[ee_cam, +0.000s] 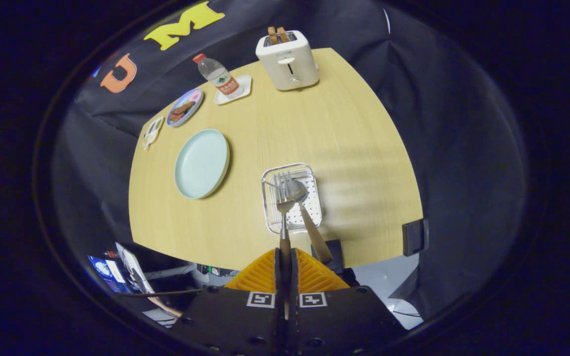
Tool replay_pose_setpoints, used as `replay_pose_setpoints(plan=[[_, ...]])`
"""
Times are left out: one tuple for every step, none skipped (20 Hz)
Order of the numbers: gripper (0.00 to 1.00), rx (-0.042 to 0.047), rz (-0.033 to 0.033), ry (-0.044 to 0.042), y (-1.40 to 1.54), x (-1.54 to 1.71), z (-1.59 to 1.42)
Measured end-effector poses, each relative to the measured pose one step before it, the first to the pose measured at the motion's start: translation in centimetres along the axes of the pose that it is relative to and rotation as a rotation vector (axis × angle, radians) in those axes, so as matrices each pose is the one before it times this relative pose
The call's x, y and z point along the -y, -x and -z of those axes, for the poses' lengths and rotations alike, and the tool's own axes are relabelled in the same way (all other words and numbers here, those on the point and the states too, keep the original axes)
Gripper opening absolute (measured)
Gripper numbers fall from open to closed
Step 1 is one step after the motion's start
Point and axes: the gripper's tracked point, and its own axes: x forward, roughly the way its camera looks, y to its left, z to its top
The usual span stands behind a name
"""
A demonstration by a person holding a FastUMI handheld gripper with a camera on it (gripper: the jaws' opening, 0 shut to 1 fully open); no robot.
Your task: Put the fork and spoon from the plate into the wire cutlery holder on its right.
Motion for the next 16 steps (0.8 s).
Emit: replay_pose_setpoints(plan=[[0.03, -0.00344, 0.00576, -0.00428, -0.127, -0.089, -0.105], [0.03, -0.00369, 0.00761, -0.00566, 0.015, 0.037, -0.019], [0.07, -0.00203, 0.00693, -0.00535, -0.104, -0.014, -0.218], [0.07, 0.00006, 0.00315, -0.00174, -0.020, 0.015, -0.189], [0.07, -0.00137, -0.00261, -0.00426, -0.031, -0.160, -0.288], [0.07, 0.00673, 0.00189, 0.00383, -0.062, -0.006, 0.002], [0.07, 0.00932, 0.00352, 0.00616, 0.036, -0.058, -0.215], [0.07, 0.00980, 0.00264, 0.00594, 0.058, -0.086, -0.165], [0.07, 0.00914, 0.00113, 0.00557, 0.043, -0.235, -0.157], [0.11, 0.01080, 0.00187, 0.00566, 0.080, -0.158, -0.227], [0.10, 0.00818, -0.00278, 0.00794, 0.136, -0.293, -0.240], [0.10, 0.01314, -0.00562, 0.00623, 0.067, -0.309, -0.136], [0.11, 0.01137, -0.00947, 0.00672, 0.016, -0.627, -0.300], [0.23, 0.01081, -0.00411, 0.00523, 0.152, -0.318, -0.272], [0.23, 0.00993, -0.00275, 0.00270, -0.049, -0.466, -0.326], [0.23, 0.01280, -0.01122, 0.00720, -0.025, -0.699, -0.362]])
